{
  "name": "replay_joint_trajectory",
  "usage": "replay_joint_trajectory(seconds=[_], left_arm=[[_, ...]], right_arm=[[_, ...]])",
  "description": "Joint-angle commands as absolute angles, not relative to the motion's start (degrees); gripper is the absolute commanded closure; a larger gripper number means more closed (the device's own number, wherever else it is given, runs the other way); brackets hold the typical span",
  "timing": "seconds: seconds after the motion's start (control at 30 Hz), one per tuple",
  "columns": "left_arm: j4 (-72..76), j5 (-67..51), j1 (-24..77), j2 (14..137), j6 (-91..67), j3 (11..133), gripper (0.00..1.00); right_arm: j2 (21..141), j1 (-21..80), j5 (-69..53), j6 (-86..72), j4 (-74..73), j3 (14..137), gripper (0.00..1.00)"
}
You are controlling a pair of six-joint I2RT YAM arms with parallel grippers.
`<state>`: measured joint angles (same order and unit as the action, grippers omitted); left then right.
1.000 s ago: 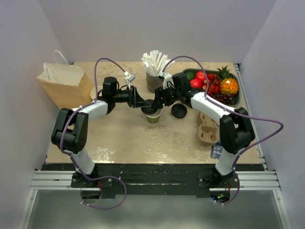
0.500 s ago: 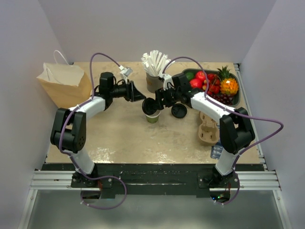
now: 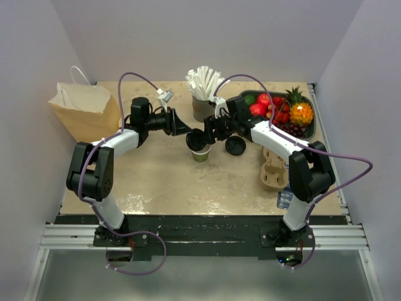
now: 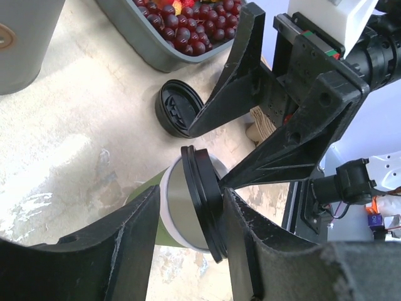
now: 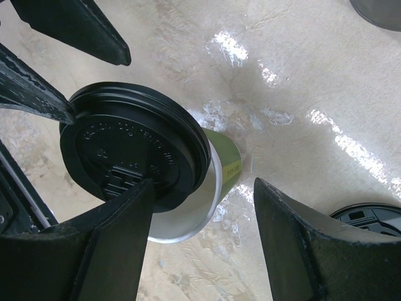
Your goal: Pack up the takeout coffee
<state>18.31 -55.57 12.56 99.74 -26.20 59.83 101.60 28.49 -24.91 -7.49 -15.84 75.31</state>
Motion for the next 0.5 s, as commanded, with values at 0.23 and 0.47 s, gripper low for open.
replay_joint_trajectory(seconds=[0.23, 0.47], left_arm=[[17.7, -53.1, 12.7, 97.9, -24.3, 59.2, 0.52], [17.6, -53.4, 13.3, 97.9, -24.5, 58.1, 0.52]], right_arm=[[100.4, 28.7, -24.5, -7.9, -14.5, 78.4, 0.32], [100.6, 28.7, -25.1, -8.3, -14.2, 78.8, 0.31]])
